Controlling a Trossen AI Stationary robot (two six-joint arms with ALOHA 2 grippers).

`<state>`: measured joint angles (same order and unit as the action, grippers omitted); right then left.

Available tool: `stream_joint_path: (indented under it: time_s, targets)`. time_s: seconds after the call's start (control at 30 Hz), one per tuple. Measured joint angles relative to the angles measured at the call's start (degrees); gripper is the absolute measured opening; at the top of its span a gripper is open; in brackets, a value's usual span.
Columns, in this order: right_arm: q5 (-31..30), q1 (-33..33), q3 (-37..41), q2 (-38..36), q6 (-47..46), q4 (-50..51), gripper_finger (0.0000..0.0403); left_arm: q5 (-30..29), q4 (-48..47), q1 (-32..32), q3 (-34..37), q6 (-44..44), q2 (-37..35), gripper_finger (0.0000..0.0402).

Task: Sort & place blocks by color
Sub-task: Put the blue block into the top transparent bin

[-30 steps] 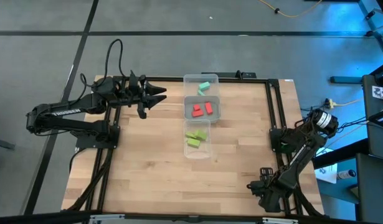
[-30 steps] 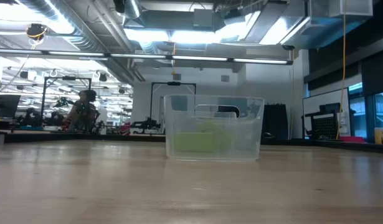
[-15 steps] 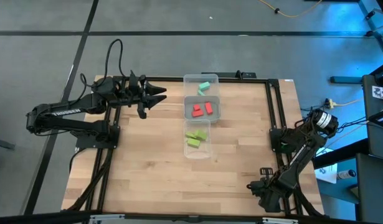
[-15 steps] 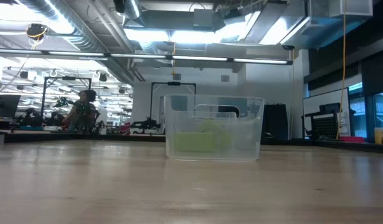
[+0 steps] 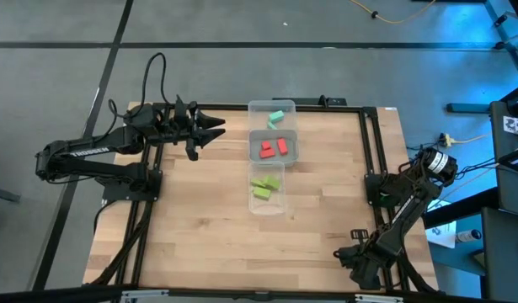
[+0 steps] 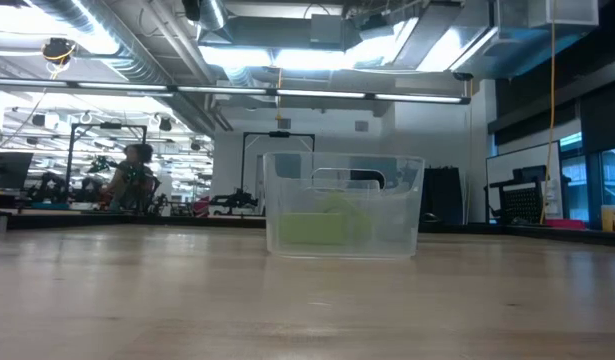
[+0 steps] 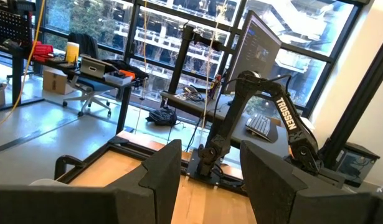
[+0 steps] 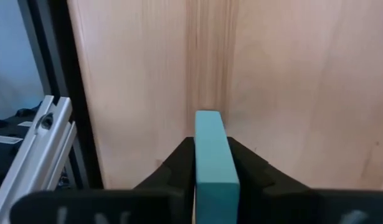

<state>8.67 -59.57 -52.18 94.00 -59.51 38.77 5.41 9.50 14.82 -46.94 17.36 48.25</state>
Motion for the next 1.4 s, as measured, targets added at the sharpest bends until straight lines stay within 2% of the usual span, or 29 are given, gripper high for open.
stream_joint_path:
  time_s: [0.13,0.27,0.73,0.93,1.2,1.4]
  targets:
    - [0.37,0.00,0.00,0.04,0.11,0.00,0.0073,-0.02,0.00,0.01,0.00,0.01,0.00,0.0157]
    - [0.39,0.00,0.00,0.02,0.20,0.00,0.0062,-0.02,0.00,0.01,0.00,-0.01,0.00,0.0157]
    - [0.57,0.02,0.00,0.02,0.20,0.06,0.0062,-0.02,0.00,-0.01,0.00,-0.02,0.00,0.0157]
    - [3.90,0.02,0.00,-0.19,2.60,0.30,0.0062,-0.01,0.02,0.00,0.00,-0.02,0.00,0.0157]
    - [2.86,1.34,0.02,-8.38,2.76,0.50,0.0062,-0.06,0.11,0.01,0.00,-0.02,0.00,0.0157]
    - [-5.79,6.77,0.02,-17.74,4.10,-0.64,0.0062,-0.31,0.13,-0.01,0.00,-0.02,0.00,0.0157]
